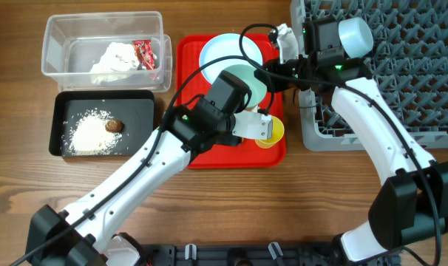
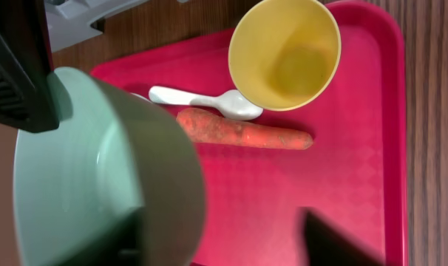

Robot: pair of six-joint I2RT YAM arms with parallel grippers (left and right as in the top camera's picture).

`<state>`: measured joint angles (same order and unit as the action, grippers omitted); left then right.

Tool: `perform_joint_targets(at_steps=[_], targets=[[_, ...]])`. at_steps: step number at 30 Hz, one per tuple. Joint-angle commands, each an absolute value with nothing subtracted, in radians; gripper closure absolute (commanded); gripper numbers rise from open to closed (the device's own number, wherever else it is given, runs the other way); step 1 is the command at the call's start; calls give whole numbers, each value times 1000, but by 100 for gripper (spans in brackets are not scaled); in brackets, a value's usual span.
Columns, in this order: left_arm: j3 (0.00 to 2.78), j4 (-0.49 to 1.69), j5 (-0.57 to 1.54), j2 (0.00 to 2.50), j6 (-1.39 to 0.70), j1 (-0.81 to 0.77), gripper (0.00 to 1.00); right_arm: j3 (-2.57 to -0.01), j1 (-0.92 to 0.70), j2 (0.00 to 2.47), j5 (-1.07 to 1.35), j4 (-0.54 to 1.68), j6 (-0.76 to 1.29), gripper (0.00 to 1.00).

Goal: Sort waste into correct bins and load items into the dishwasher rack
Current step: 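Grasp the green bowl with the right gripper and release the left, then carry the green bowl right and set it upside down in the rack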

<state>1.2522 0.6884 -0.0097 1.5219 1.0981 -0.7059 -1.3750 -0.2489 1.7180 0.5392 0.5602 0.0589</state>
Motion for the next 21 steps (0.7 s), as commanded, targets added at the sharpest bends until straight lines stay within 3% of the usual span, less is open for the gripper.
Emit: perform_joint_targets(at_steps=[1, 7, 16, 21], targets=[[1257, 691, 10, 1507, 1084, -710, 0, -1381, -248, 1726, 512, 551, 79, 96], [1257, 680, 9, 1505, 1035, -709, 0, -1381, -234, 1724, 468, 469, 132, 96], [1257, 665, 10, 1499, 1031, -710, 0, -1381, -44, 1720, 467, 342, 168, 96], [1257, 634, 9, 1499, 1008, -710, 0, -1381, -17, 1720, 381, 311, 147, 96]])
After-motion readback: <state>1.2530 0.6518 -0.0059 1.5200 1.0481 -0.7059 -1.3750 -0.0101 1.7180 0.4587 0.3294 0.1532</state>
